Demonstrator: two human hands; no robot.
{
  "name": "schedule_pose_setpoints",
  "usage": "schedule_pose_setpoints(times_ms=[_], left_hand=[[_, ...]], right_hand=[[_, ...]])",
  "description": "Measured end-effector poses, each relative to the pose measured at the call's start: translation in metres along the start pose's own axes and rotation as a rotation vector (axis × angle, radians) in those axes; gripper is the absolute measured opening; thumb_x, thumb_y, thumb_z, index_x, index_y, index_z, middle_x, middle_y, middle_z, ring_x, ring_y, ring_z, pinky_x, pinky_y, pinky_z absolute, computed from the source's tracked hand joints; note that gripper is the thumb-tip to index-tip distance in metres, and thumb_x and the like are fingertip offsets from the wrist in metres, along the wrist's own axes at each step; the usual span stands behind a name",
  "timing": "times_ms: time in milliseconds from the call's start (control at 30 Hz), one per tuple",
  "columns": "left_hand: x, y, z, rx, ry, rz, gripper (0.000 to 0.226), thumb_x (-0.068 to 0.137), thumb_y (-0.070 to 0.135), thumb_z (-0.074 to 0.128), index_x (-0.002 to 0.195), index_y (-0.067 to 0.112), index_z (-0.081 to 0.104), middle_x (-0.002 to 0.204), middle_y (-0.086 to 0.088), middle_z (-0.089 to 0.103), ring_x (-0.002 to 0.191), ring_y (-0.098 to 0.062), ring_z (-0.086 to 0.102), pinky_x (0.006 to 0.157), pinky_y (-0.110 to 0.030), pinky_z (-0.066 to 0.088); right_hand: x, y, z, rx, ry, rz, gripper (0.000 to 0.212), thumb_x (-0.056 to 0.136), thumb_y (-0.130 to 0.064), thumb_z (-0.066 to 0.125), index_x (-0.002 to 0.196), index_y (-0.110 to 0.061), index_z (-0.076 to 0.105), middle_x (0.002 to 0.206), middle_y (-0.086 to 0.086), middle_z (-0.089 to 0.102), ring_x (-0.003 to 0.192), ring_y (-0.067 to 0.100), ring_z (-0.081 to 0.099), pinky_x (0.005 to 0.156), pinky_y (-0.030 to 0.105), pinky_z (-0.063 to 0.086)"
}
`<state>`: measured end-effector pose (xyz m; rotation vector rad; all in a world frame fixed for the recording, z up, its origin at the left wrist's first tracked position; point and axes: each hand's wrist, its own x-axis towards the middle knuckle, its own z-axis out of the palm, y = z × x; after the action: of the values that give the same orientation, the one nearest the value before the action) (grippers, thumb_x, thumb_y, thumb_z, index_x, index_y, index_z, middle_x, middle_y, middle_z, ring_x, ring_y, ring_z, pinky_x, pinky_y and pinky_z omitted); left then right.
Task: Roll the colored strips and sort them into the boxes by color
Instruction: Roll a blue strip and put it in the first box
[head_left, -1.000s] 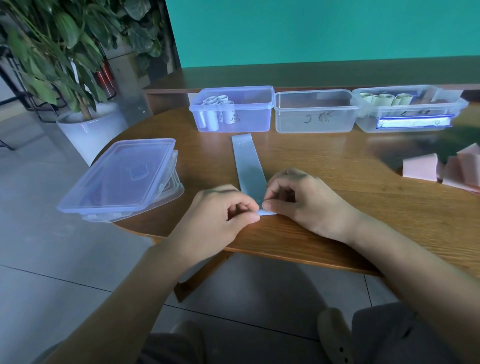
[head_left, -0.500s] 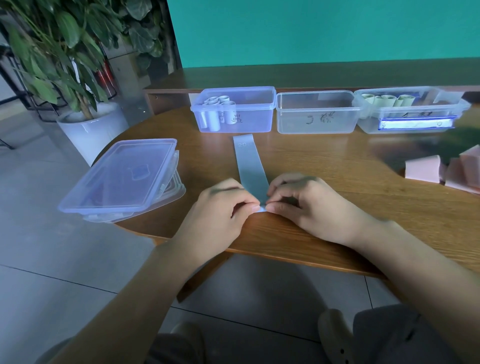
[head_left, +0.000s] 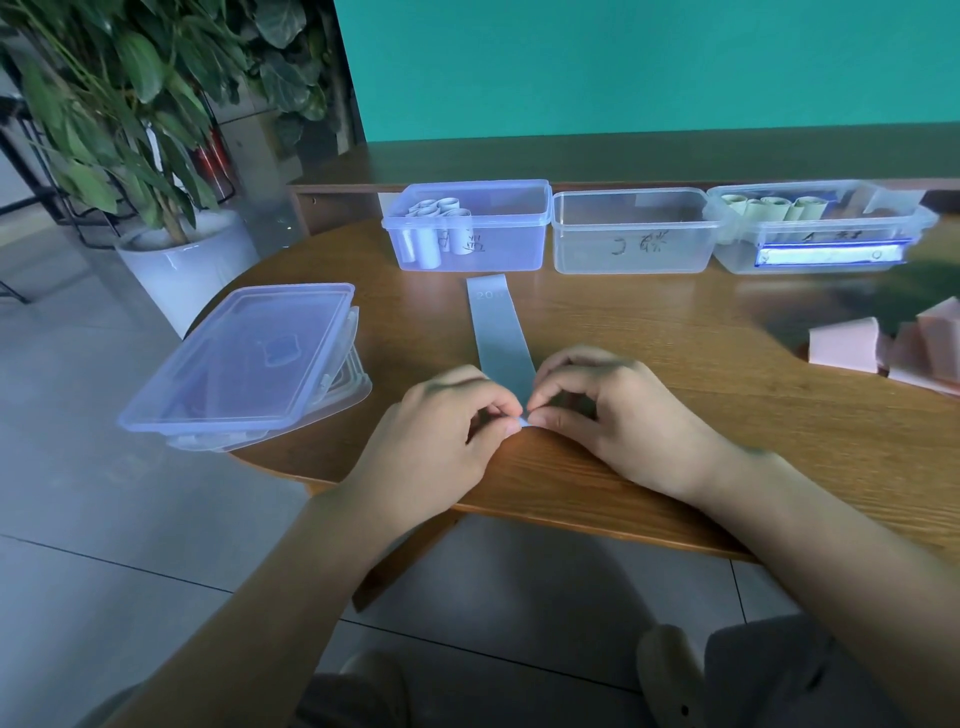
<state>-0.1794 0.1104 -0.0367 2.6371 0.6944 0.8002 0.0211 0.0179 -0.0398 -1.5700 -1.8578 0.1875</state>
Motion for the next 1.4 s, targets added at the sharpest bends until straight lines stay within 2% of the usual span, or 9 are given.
schedule_pose_setpoints(times_ms=[267,400,567,767,867,1000,1133,1300,1400], left_hand=[[0.002,-0.004,0.002,-0.012,0.006,-0.032,0.016,0.091,0.037,0.07,0.104,0.029,0.074,0.1,0.017,0.062,0.086,-0.007,0.059,0.076,-0.034,0.055],[0.003,-0.002,0.001,-0.027,0.053,-0.037,0.018,0.089,0.034,0.073,0.106,0.029,0.072,0.101,0.019,0.061,0.083,-0.001,0.056,0.074,-0.016,0.046],[0.007,-0.002,0.003,-0.021,0.019,-0.061,0.009,0.089,0.03,0.074,0.097,0.028,0.074,0.094,0.019,0.063,0.084,0.001,0.054,0.073,-0.008,0.039],[0.014,-0.008,0.005,-0.034,0.012,-0.073,0.01,0.092,0.033,0.068,0.099,0.03,0.075,0.095,0.017,0.064,0.088,-0.005,0.057,0.081,-0.029,0.051],[0.016,-0.011,0.006,0.005,0.011,-0.044,0.017,0.095,0.035,0.064,0.105,0.028,0.077,0.1,0.013,0.065,0.092,-0.009,0.061,0.082,-0.036,0.054],[0.021,-0.013,0.005,0.014,0.053,-0.031,0.015,0.095,0.028,0.067,0.103,0.024,0.079,0.1,0.012,0.064,0.09,-0.007,0.061,0.082,-0.026,0.053],[0.023,-0.009,-0.001,-0.024,0.033,-0.054,0.005,0.091,0.029,0.07,0.091,0.029,0.076,0.091,0.018,0.063,0.083,-0.005,0.059,0.073,-0.012,0.043],[0.027,-0.01,-0.003,-0.038,-0.031,-0.125,0.007,0.088,0.035,0.072,0.094,0.032,0.074,0.089,0.019,0.062,0.084,-0.004,0.056,0.07,-0.011,0.039],[0.03,-0.011,-0.002,-0.027,-0.052,-0.143,0.01,0.09,0.037,0.07,0.098,0.032,0.074,0.089,0.02,0.061,0.085,-0.002,0.056,0.069,-0.007,0.037]], right_hand=[[0.003,0.004,0.001,-0.031,-0.003,-0.013,0.008,0.092,-0.025,0.074,0.099,-0.021,0.077,0.102,-0.01,0.063,0.091,-0.002,0.058,0.082,0.01,0.04],[0.005,0.005,0.0,-0.048,0.001,-0.021,0.008,0.093,-0.024,0.073,0.098,-0.019,0.078,0.1,-0.008,0.064,0.089,-0.006,0.057,0.081,0.007,0.037],[0.008,0.008,0.0,-0.034,-0.007,-0.003,0.009,0.095,-0.024,0.071,0.096,-0.021,0.079,0.1,-0.009,0.063,0.092,-0.002,0.059,0.082,0.009,0.038],[0.008,0.008,0.003,-0.009,0.045,-0.002,0.007,0.095,-0.024,0.072,0.1,-0.023,0.076,0.104,-0.011,0.061,0.084,0.003,0.06,0.079,0.011,0.042],[0.01,0.011,0.002,0.028,0.03,0.013,0.007,0.092,-0.026,0.075,0.099,-0.026,0.076,0.102,-0.012,0.064,0.086,0.006,0.063,0.079,0.021,0.049],[0.02,0.017,-0.004,0.004,-0.051,0.003,0.01,0.092,-0.027,0.074,0.101,-0.026,0.078,0.101,-0.013,0.065,0.088,0.003,0.061,0.078,0.015,0.044],[0.033,0.021,-0.016,0.022,-0.178,-0.024,0.012,0.093,-0.029,0.073,0.102,-0.025,0.079,0.101,-0.01,0.066,0.092,0.008,0.065,0.078,0.017,0.046],[0.048,0.028,-0.024,0.036,-0.256,-0.069,0.013,0.094,-0.03,0.072,0.099,-0.022,0.081,0.098,-0.007,0.068,0.09,0.011,0.064,0.077,0.018,0.047],[0.048,0.036,-0.021,0.083,-0.199,-0.076,0.011,0.093,-0.029,0.073,0.099,-0.023,0.08,0.097,-0.009,0.069,0.09,0.015,0.066,0.075,0.02,0.048]])
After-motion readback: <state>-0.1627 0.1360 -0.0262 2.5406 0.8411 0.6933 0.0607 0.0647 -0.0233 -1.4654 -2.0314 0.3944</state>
